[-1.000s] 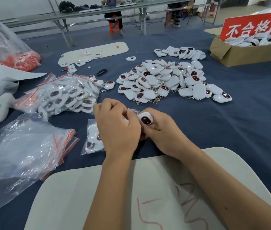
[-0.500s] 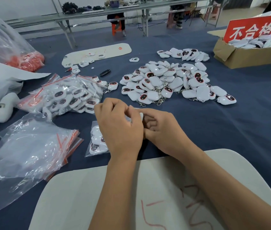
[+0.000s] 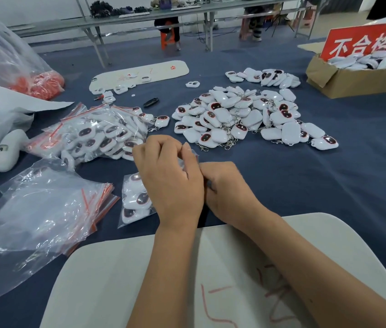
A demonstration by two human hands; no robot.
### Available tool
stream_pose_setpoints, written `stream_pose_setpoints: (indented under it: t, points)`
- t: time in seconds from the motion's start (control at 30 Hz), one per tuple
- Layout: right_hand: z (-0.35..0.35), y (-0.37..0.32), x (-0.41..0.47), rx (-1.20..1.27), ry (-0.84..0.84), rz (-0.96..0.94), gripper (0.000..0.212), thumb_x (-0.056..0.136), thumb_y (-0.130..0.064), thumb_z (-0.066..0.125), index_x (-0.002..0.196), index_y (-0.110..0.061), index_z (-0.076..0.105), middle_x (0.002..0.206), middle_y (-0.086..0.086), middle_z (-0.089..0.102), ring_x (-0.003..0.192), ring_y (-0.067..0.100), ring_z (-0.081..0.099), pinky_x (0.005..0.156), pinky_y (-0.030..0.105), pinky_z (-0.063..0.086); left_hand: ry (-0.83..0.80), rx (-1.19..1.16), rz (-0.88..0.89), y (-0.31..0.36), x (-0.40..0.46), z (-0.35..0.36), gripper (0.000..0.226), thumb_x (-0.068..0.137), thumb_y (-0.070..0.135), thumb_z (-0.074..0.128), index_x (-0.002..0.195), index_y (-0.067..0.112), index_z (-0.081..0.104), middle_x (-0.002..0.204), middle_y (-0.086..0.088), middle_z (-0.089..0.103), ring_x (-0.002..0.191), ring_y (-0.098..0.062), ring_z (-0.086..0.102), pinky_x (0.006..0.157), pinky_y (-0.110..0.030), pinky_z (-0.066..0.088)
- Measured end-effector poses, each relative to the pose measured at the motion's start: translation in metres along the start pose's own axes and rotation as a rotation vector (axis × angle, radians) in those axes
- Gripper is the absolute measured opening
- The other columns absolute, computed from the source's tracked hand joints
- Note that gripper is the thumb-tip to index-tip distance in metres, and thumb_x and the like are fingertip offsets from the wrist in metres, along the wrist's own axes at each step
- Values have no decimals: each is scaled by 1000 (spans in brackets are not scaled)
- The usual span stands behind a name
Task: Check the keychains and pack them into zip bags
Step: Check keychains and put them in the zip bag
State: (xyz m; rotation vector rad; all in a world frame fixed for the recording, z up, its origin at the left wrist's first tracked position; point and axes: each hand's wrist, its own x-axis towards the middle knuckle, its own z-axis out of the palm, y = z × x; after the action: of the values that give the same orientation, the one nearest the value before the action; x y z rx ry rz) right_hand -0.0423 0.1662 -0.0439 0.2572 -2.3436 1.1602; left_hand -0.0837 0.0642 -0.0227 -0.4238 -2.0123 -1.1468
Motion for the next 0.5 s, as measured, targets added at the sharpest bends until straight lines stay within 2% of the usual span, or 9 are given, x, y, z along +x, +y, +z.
stream_pose_setpoints:
  t: [0.07, 0.13, 0.2, 0.27, 0.3, 0.33, 0.37, 0.43, 0.5]
  points:
    - [0, 1, 1, -3, -81, -22, 29, 81, 21, 52, 73, -4, 67, 67, -7, 59, 61, 15, 52, 56, 35, 43, -35, 16, 3, 2, -2, 1, 17, 93, 15, 63, 80, 5, 62, 95, -6, 61, 98, -20, 43, 87, -19, 30]
    - [-4, 3, 5, 125, -67, 148, 40, 85, 19, 51, 72, -14, 69, 63, -3, 65, 58, 16, 55, 54, 38, 48, -61, 22, -10, 3, -2, 2, 17, 94, 14, 63, 80, 5, 62, 96, -7, 61, 96, -22, 44, 86, -22, 30]
    - [-11, 6, 7, 223, 89, 320, 45, 82, 16, 48, 73, -18, 76, 57, -7, 66, 49, 12, 53, 49, 30, 44, -119, -9, -48, 3, -1, 3, 16, 94, 10, 64, 79, 4, 61, 96, -8, 60, 92, -24, 48, 81, -26, 34]
    - [-19, 14, 14, -2, 271, 356, 42, 80, 10, 48, 79, -18, 79, 61, -10, 68, 53, 7, 56, 54, 26, 44, -185, -25, -87, 7, -3, 3, 17, 94, 10, 66, 78, 6, 61, 95, -8, 60, 89, -26, 52, 79, -30, 38]
    - [-22, 17, 19, -187, 296, 331, 39, 82, 8, 50, 88, -17, 79, 74, -10, 72, 67, 6, 62, 62, 28, 46, -206, -32, -93, 9, -4, 4, 17, 92, 11, 68, 77, 7, 61, 93, -7, 60, 87, -25, 53, 78, -29, 39]
    - [-24, 22, 24, -367, 247, 294, 35, 87, 3, 54, 103, -17, 77, 97, -6, 75, 90, 12, 65, 73, 31, 49, -229, -49, -96, 13, -5, 5, 17, 91, 11, 69, 77, 8, 62, 91, -5, 59, 85, -24, 53, 78, -28, 39]
    - [-25, 27, 29, -513, 125, 269, 34, 94, -5, 58, 122, -17, 71, 125, 0, 69, 116, 19, 58, 86, 35, 50, -260, -73, -99, 16, -6, 7, 17, 90, 12, 70, 76, 9, 62, 88, -4, 59, 82, -22, 53, 76, -28, 39]
    - [-26, 36, 40, -669, -160, 296, 50, 102, -24, 57, 151, -22, 49, 165, 5, 33, 151, 27, 26, 107, 43, 43, -362, -115, -109, 18, -10, 11, 19, 90, 13, 69, 74, 10, 60, 82, -1, 58, 76, -16, 53, 73, -27, 41]
    - [-25, 40, 47, -676, -279, 323, 56, 103, -27, 53, 158, -23, 39, 174, 5, 13, 159, 27, 9, 118, 49, 33, -488, -109, -142, 15, -14, 15, 20, 92, 14, 66, 74, 9, 60, 77, -1, 59, 77, -16, 53, 74, -31, 42]
